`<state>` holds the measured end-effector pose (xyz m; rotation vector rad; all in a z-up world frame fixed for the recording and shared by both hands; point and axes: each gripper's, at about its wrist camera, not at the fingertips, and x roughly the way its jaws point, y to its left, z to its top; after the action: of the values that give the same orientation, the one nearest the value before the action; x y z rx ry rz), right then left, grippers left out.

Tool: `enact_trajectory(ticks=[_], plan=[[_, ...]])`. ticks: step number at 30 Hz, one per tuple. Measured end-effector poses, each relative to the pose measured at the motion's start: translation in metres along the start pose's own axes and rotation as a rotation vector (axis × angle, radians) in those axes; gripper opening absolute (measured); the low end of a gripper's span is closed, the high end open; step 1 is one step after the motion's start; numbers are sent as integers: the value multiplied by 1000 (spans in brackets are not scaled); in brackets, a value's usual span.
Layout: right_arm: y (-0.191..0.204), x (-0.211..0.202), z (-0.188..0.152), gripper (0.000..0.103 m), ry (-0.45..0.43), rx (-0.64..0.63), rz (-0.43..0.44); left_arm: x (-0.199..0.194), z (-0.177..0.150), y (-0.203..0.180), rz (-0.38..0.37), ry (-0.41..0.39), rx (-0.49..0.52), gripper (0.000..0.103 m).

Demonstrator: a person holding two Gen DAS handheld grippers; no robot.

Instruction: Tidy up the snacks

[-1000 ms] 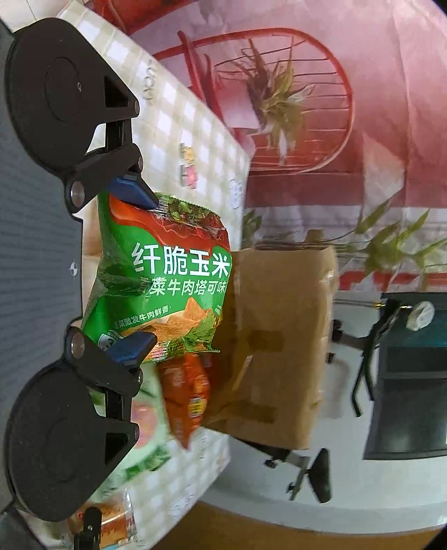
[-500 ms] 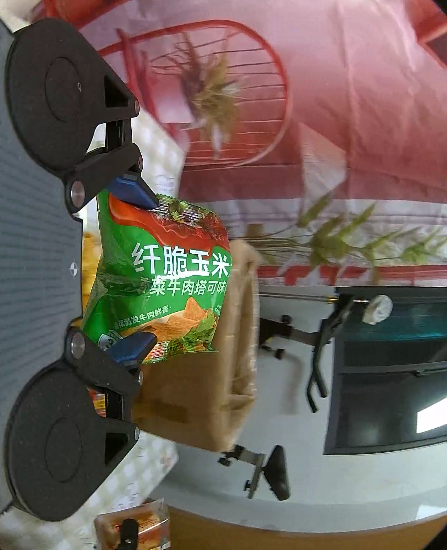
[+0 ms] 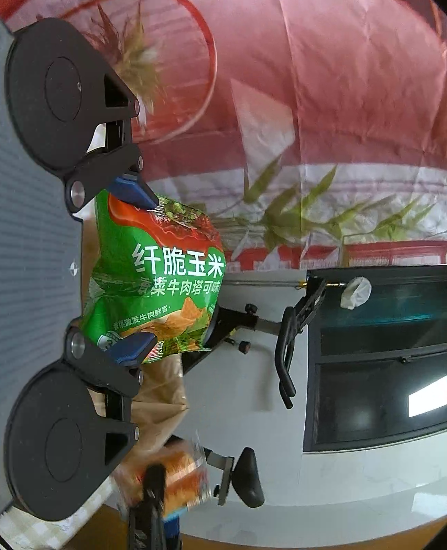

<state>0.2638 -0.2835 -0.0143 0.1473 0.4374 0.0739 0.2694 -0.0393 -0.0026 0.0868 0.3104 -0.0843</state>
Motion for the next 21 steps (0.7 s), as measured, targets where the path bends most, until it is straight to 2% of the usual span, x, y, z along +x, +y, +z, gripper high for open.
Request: enact_trajectory(ticks=[2,3,4,7,10,12,16,21], plan=[[5,23,8,76,13,-12,11,24,8,-5,-17,19,-2,78],[6,34,11,76,20,-9,18,35,11,-7,-22,29,8,70],[7,46,13,76,31,-2,24,47,12,-11,-24,46,20,67],[7,76,13,76,83,25,24,77,12,-15,-40,103,24,69],[4,92,11,77,135,55,14,91,9,-9,-39,156,4,71],[3,90,11,86,141,51,11,87,7,3,-44,162,-21,75],[4,64,10,88,121,61,46,64,1,29,-74,174,-77,80],[13,19,-5,99,96,77,101,14,-20,60,-96,169,-102,90]])
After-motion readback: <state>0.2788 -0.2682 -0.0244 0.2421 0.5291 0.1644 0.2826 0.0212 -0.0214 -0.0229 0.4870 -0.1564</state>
